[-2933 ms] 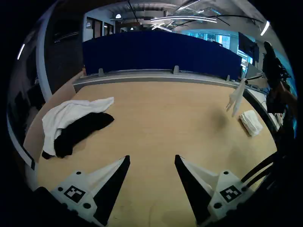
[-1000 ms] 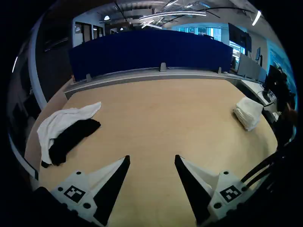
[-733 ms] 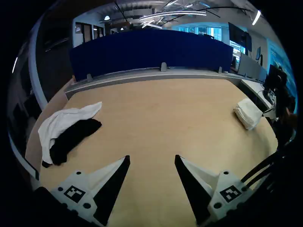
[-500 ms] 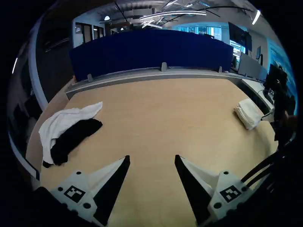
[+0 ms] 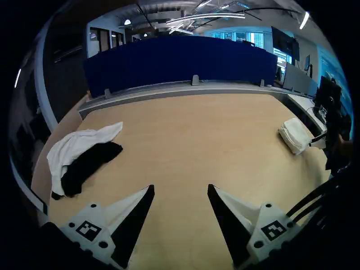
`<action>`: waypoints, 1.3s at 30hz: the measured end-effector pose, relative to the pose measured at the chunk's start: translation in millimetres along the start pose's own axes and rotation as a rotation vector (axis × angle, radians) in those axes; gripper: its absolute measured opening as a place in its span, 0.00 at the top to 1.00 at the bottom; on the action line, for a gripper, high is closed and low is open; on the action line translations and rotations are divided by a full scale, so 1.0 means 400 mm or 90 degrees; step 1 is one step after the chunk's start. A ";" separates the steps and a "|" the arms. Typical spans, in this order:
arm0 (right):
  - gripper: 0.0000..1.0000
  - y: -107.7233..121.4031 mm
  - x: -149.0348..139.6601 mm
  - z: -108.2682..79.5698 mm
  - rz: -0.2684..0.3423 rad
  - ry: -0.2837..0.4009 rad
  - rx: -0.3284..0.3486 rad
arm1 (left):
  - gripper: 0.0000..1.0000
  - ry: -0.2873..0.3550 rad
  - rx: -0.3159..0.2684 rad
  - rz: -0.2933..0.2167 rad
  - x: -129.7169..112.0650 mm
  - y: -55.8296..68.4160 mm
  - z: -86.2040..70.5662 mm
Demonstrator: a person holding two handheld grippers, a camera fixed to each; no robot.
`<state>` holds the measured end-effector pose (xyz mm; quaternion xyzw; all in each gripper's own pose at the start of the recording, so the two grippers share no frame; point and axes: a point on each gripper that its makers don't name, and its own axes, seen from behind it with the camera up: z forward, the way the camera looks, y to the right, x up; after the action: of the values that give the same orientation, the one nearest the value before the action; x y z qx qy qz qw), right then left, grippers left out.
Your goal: Fold towel
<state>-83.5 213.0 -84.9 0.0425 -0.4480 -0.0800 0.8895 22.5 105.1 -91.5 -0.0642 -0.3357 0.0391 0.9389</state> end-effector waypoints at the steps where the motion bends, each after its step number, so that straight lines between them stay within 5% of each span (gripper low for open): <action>1: 0.32 -0.004 -0.002 -0.003 0.005 0.002 0.002 | 0.13 0.001 0.000 0.000 0.001 0.000 -0.001; 8: 0.00 -0.023 -0.009 -0.016 0.031 0.011 0.007 | 0.13 0.004 -0.002 -0.001 0.002 -0.001 -0.004; 24: 0.00 -0.055 0.046 -0.054 0.068 0.060 0.003 | 0.13 0.026 -0.012 -0.005 0.025 -0.017 -0.009; 39: 0.00 -0.139 0.263 -0.202 0.109 0.273 -0.005 | 0.13 0.062 -0.019 -0.008 0.064 -0.029 -0.006</action>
<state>37.2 139.7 -57.9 0.0167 -0.2502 0.0049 0.9680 44.0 96.5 -75.6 -0.0778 -0.2903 0.0247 0.9534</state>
